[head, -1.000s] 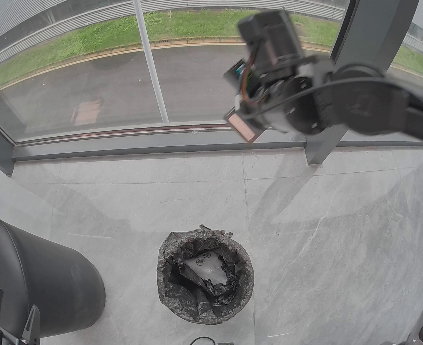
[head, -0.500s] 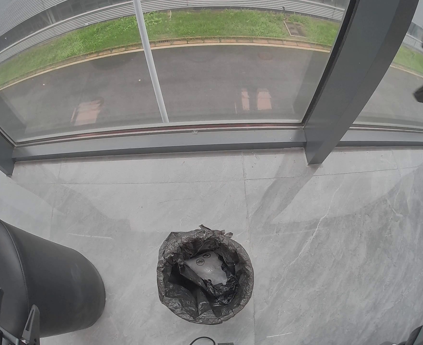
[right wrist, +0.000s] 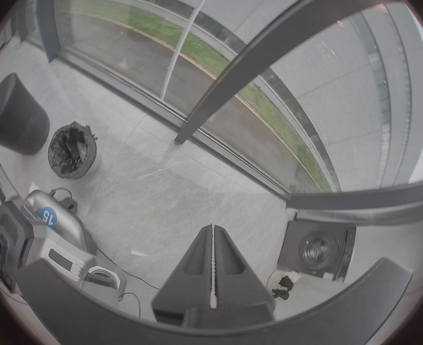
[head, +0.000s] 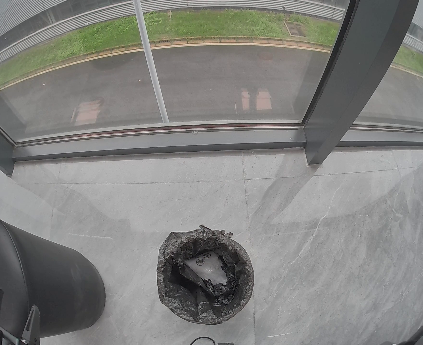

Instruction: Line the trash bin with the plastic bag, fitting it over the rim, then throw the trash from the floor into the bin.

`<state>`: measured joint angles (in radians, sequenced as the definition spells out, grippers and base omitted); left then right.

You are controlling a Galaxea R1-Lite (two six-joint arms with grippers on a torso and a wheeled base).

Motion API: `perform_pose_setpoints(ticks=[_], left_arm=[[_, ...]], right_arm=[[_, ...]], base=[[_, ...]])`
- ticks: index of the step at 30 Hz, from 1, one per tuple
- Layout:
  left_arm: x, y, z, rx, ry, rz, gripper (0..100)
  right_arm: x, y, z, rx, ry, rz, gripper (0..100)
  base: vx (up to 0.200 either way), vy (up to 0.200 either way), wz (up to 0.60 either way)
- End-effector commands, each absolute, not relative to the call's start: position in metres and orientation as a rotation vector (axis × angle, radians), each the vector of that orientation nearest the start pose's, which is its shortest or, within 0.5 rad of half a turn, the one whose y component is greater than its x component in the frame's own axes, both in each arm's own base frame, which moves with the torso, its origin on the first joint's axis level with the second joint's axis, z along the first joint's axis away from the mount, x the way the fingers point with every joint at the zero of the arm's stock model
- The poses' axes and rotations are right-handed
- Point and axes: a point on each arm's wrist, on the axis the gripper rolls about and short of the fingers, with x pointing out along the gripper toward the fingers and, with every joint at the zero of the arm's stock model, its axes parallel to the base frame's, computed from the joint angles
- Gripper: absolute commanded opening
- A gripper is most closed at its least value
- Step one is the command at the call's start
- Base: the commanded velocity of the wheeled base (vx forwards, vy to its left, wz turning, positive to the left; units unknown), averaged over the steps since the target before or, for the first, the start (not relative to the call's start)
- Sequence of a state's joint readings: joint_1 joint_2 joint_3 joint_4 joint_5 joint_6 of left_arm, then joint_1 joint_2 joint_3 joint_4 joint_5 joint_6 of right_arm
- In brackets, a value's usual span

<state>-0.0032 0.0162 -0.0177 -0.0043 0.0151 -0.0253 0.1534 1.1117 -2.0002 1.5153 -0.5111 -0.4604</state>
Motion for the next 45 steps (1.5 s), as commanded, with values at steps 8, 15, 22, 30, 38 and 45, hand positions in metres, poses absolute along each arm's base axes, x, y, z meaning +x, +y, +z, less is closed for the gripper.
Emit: perform_pose_setpoints(ticks=[8, 15, 22, 30, 38, 45], left_arm=[[-0.023, 0.000, 0.076, -0.026, -0.003, 0.012, 100], [-0.023, 0.000, 0.076, -0.026, -0.003, 0.012, 100], [-0.023, 0.000, 0.076, -0.025, 0.000, 0.012, 100], [-0.023, 0.000, 0.076, -0.025, -0.005, 0.011, 100], [-0.023, 0.000, 0.076, -0.025, -0.003, 0.012, 100], [-0.023, 0.000, 0.076, -0.025, -0.003, 0.011, 100]], right_arm=[[-0.236, 0.009, 0.285, -0.443, 0.009, -0.403, 0], [-0.174, 0.003, 0.224, -0.414, -0.036, -0.400, 0], [-0.125, -0.006, 0.185, -0.326, -0.040, -0.301, 0], [-0.054, -0.004, 0.138, -0.065, -0.143, -0.183, 0], [-0.025, -0.003, 0.093, -0.050, -0.163, -0.140, 0], [-0.023, -0.003, 0.082, -0.022, -0.064, -0.133, 0]], base=[[0.000, 0.000, 0.00], [0.000, 0.000, 0.00], [0.000, 0.000, 0.00], [0.000, 0.000, 0.00], [0.000, 0.000, 0.00], [0.000, 0.000, 0.00]])
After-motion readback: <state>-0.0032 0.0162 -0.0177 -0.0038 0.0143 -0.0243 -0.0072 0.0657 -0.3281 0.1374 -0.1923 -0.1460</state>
